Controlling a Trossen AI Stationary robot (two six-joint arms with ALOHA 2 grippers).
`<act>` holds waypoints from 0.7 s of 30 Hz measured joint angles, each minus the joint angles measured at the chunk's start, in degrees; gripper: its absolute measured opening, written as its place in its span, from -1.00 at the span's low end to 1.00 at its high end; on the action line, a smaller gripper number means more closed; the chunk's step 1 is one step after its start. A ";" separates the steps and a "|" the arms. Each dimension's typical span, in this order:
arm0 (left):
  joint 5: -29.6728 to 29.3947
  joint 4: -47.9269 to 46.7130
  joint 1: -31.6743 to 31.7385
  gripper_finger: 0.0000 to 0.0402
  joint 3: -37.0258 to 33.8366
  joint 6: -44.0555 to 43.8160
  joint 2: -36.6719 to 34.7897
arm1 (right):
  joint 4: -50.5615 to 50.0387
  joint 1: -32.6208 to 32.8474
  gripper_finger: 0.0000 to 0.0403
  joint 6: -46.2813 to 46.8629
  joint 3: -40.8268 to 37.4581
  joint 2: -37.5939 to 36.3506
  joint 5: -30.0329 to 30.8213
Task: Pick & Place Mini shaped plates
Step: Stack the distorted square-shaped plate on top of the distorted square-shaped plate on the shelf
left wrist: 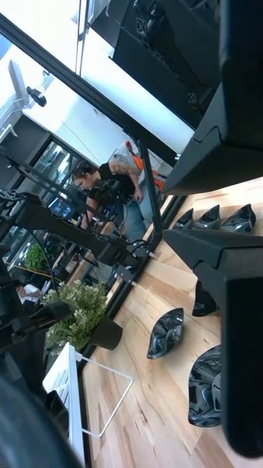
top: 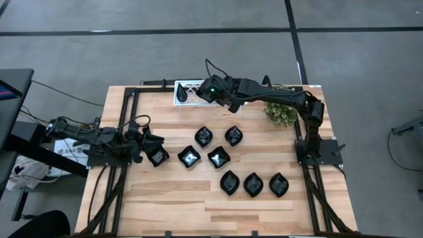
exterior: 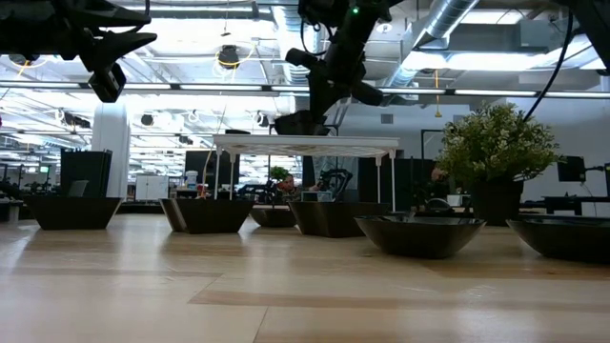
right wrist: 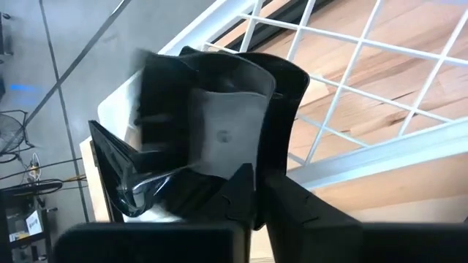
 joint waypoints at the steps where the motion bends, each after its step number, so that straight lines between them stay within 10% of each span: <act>1: 0.00 0.00 -0.02 -0.56 0.00 0.00 0.00 | 0.00 0.00 -0.83 -0.10 0.00 0.00 0.00; 21: 0.01 0.42 -0.02 -0.56 0.00 0.00 0.00 | 2.15 1.00 -0.64 -6.33 -0.09 -3.23 0.15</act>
